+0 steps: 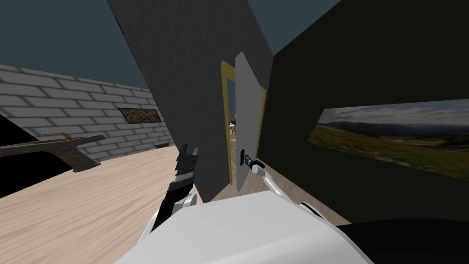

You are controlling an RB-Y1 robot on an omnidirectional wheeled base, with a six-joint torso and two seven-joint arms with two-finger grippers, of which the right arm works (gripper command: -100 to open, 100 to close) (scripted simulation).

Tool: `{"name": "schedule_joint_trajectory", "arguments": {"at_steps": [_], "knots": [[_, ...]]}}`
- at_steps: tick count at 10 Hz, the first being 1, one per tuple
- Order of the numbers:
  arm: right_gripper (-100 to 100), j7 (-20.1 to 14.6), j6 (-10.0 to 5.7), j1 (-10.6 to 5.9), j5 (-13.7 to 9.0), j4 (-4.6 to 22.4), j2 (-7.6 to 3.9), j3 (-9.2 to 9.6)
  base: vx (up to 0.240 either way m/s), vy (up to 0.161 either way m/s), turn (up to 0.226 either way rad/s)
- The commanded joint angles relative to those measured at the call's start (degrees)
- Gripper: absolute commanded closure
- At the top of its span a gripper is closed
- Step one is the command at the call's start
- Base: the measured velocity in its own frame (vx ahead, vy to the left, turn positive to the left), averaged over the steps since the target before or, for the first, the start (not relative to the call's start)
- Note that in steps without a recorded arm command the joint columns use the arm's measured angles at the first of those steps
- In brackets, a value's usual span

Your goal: Pull the door open

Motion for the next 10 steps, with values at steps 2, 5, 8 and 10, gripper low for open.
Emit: {"name": "schedule_joint_trajectory", "arguments": {"at_steps": [2, 5, 8, 10], "knots": [[100, -0.21, -0.52, 0.09, -2.62, 2.89, -0.89, 0.32, -0.009, -0.006, 0.001], [100, -0.21, -0.52, 0.09, -3.16, 3.84, -0.89, 0.32, 0.002, 0.004, 0.003], [100, -0.61, 1.78, -0.11, -8.82, 4.06, -0.94, 0.39, -0.003, -0.023, -0.005], [100, -0.61, 1.78, -0.11, -9.14, 4.06, -0.94, 0.39, -0.009, -0.008, -0.004]]}}
